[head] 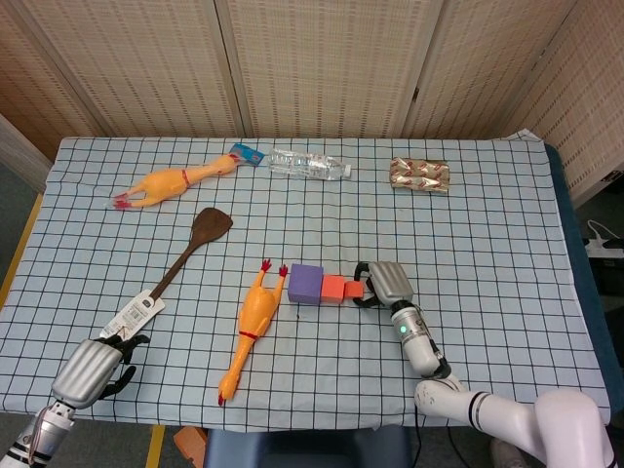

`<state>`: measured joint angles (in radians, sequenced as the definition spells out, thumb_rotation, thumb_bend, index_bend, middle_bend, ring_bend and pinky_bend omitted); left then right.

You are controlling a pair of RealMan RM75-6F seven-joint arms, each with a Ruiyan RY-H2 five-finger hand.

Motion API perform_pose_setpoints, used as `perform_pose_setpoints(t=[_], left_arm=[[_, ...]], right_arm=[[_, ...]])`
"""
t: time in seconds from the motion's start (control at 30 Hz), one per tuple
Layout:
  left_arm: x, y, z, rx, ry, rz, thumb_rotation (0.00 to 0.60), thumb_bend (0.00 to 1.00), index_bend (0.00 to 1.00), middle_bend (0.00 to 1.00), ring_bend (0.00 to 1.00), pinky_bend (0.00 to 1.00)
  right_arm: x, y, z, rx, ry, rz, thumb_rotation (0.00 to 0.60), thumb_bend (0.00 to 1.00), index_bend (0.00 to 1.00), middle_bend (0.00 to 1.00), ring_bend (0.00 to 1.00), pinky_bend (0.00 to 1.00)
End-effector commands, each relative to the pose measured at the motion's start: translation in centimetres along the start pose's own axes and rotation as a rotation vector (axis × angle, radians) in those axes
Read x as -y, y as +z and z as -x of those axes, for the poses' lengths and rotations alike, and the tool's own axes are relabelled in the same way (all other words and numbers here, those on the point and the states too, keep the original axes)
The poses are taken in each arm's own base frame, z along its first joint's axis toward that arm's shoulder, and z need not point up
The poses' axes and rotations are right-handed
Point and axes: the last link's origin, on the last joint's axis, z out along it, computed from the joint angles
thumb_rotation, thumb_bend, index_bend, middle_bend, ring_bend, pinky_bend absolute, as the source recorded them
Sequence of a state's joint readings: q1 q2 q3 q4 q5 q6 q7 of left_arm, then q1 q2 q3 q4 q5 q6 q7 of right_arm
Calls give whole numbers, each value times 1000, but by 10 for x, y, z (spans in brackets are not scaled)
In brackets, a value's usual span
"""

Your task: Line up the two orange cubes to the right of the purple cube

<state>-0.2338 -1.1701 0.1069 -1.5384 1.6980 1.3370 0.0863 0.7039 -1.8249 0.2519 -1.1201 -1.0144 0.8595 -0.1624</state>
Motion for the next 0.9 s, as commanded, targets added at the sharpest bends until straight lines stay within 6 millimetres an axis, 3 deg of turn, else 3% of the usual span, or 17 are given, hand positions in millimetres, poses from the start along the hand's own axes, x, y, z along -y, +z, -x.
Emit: perform_pose_setpoints(t=[0.03, 0.27, 0.47, 0.77, 0.9], left_arm=[[0, 0, 0, 0, 0, 1, 600, 432, 302, 554, 459, 640], [-1, 0, 0, 1, 1, 2, 600, 433, 302, 555, 459, 640], [-1, 0, 1, 3, 1, 3, 600, 432, 302, 555, 459, 640], [-1, 1, 1, 4, 1, 1, 600, 432, 302, 557, 459, 640], [-1, 1, 2, 7, 4, 4, 600, 432, 302, 558, 459, 640]], right_arm=[[-1, 0, -1, -3, -7, 0, 600, 102, 471, 969, 1000, 991], [-3, -2, -3, -2, -10, -5, 600, 102, 276, 969, 1000, 991], [-4, -3, -5, -2, -4, -11, 600, 103, 216, 969, 1000, 991], [-9, -24, -26, 4, 26, -7, 600, 102, 268, 969, 1000, 991], [-8, -30, -31, -14, 17, 9, 600, 108, 338, 969, 1000, 991]])
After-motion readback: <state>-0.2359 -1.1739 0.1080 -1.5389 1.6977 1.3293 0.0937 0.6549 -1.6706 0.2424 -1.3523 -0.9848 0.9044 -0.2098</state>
